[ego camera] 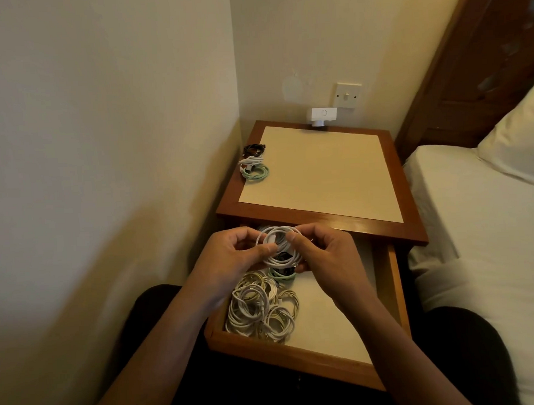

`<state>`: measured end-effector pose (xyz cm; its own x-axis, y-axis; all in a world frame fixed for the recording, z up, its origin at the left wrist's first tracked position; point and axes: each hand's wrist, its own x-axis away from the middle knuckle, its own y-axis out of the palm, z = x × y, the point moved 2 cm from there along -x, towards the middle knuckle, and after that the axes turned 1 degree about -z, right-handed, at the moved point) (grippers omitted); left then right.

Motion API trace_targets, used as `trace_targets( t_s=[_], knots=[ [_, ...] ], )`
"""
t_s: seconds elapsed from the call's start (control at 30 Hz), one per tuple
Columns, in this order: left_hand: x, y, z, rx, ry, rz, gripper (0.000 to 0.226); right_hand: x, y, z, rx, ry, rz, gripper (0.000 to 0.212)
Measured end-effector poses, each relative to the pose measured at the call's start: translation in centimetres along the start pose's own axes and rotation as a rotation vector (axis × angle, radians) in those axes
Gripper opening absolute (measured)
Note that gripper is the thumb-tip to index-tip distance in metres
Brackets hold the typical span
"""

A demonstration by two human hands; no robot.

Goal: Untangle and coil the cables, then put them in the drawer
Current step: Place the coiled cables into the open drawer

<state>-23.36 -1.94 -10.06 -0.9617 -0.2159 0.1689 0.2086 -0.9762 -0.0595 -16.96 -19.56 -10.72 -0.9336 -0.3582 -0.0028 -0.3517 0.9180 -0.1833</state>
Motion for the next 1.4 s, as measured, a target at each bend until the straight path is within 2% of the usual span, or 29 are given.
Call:
trace_targets(
  t_s=[0.1, 0.17, 0.27, 0.4, 0.67, 0.77, 0.87, 1.0, 1.1, 1.17, 1.4],
  knots=[
    [0.1, 0.6, -0.2, -0.238, 0.129, 0.187, 0.032, 0.3, 0.6, 0.1, -0.005, 0.006, -0.002, 0.009],
    [0.3, 1.1, 0.0, -0.424, 0.243, 0.284, 0.032, 0.4, 1.0, 0.2, -0.022, 0.014, 0.023, 0.010],
    [0.2, 1.5, 0.4, -0.613, 0.261, 0.293, 0.026, 0.4, 1.4, 0.3, 0.037, -0.001, 0.045, 0.011],
    [0.3, 2.0, 0.9, -0.804, 0.354, 0.356, 0.034, 0.5, 1.5, 0.3, 0.107, -0.029, 0.075, 0.008],
    [0.3, 2.4, 0.6, -0.972, 0.497, 0.334, 0.017, 0.4, 1.5, 0.7, 0.070, 0.049, 0.083, 0.008],
    [0.3, 2.1, -0.1, -0.957, 0.595, 0.288, 0.013, 0.2, 1.2, 0.8, -0.040, 0.108, 0.048, 0.008],
    [0.3, 1.6, -0.7, -0.904, 0.644, 0.237, 0.015, 0.3, 1.1, 0.7, -0.287, 0.207, -0.004, 0.012],
    [0.3, 1.8, -0.8, -0.876, 0.695, 0.261, 0.020, 0.4, 1.1, 0.7, -0.292, 0.212, -0.019, 0.011],
    [0.1, 1.8, -0.3, -0.541, 0.473, 0.286, 0.016, 0.4, 1.0, 0.8, -0.254, 0.182, 0.009, 0.011],
    [0.0, 1.5, -0.2, -0.369, 0.322, 0.244, 0.017, 0.3, 1.0, 0.9, -0.212, 0.160, 0.026, 0.011],
    [-0.6, 0.3, 0.2, -0.186, 0.094, -0.080, 0.029, 0.4, 0.5, 1.2, -0.038, 0.137, 0.071, 0.017]
  ],
)
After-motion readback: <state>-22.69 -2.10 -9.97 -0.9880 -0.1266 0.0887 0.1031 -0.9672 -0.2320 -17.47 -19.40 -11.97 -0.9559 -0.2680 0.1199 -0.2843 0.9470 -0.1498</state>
